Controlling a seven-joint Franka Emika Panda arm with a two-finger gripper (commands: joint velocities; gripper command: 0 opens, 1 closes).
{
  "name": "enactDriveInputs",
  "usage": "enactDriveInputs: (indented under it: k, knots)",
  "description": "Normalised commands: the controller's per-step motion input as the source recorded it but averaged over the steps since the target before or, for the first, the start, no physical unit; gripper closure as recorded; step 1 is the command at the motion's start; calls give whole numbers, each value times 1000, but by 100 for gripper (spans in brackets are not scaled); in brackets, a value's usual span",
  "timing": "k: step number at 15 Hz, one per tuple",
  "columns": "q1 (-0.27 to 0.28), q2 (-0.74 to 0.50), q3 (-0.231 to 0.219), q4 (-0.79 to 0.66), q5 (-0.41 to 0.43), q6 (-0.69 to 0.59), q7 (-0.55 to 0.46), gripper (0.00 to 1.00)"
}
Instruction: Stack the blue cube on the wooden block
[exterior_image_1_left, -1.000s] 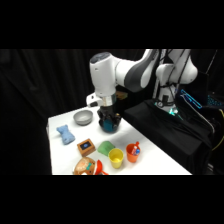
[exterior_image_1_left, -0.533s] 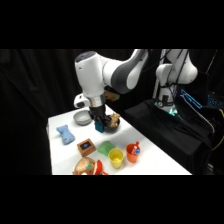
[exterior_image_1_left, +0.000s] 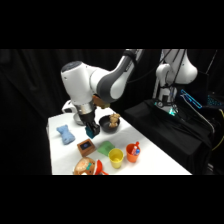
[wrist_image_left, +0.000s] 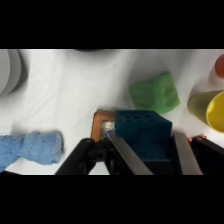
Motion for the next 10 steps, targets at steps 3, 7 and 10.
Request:
enactDriveInputs:
  k: [3,7,10]
  knots:
    - [-38,248,-24,321,161,102,63,77]
    - [-58,213,-1,260,184,168,7,77]
    - [-22,182,-6,206,139,141,22,77]
